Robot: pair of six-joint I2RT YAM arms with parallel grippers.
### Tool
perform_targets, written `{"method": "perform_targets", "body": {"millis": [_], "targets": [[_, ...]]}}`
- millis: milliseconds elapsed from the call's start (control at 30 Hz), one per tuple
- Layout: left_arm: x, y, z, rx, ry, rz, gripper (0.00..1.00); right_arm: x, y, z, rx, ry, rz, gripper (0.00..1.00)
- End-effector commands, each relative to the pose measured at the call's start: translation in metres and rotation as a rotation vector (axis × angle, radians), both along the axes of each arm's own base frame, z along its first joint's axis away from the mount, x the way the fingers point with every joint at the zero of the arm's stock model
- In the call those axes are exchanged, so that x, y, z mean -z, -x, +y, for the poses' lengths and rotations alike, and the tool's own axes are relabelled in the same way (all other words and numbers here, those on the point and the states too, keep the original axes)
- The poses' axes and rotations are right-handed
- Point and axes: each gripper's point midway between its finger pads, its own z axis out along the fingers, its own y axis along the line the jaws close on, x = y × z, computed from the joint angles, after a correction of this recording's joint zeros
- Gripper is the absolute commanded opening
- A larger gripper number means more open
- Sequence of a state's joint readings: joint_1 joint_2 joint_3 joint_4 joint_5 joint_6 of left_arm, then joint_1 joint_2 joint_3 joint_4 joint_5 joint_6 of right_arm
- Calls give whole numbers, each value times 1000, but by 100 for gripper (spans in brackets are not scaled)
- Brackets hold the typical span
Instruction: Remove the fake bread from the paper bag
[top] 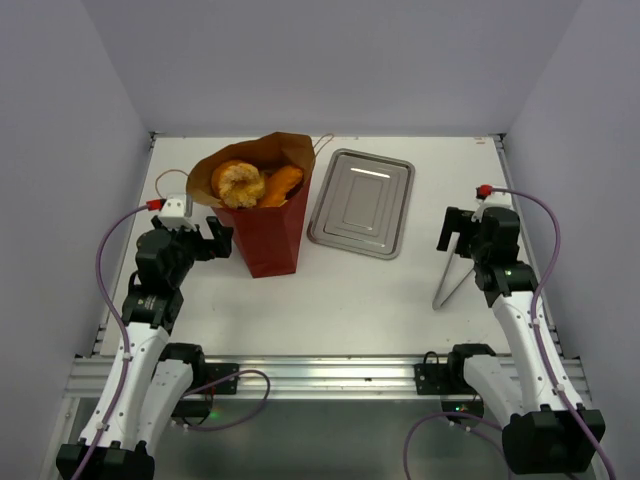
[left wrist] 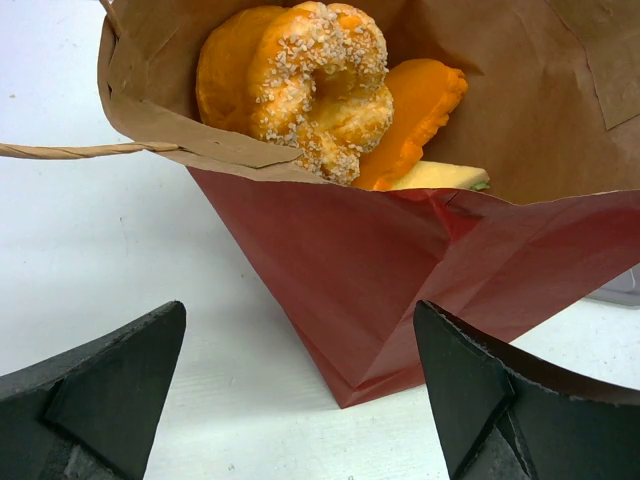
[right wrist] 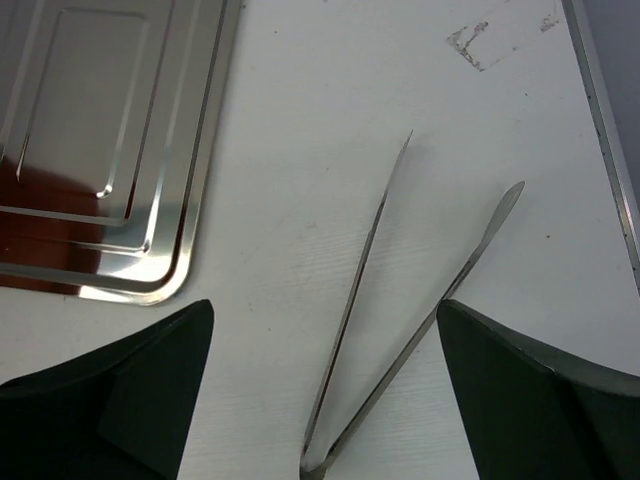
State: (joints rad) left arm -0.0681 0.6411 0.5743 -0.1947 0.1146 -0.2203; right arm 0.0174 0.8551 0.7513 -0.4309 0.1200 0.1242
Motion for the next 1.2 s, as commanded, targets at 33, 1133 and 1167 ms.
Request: {"method": "perform_targets", "body": {"millis": [33, 1133, 1167], "targets": [[-32, -6, 0, 4, -13, -104, 100, -33, -9, 3, -34, 6, -92, 99], [-48, 2, -2, 13, -8, -168, 100, 27, 24, -24, -44, -156, 440, 92], [-50, 2, -2, 15, -6, -173, 100, 33, 24, -29, -25, -172, 455, 91]]}}
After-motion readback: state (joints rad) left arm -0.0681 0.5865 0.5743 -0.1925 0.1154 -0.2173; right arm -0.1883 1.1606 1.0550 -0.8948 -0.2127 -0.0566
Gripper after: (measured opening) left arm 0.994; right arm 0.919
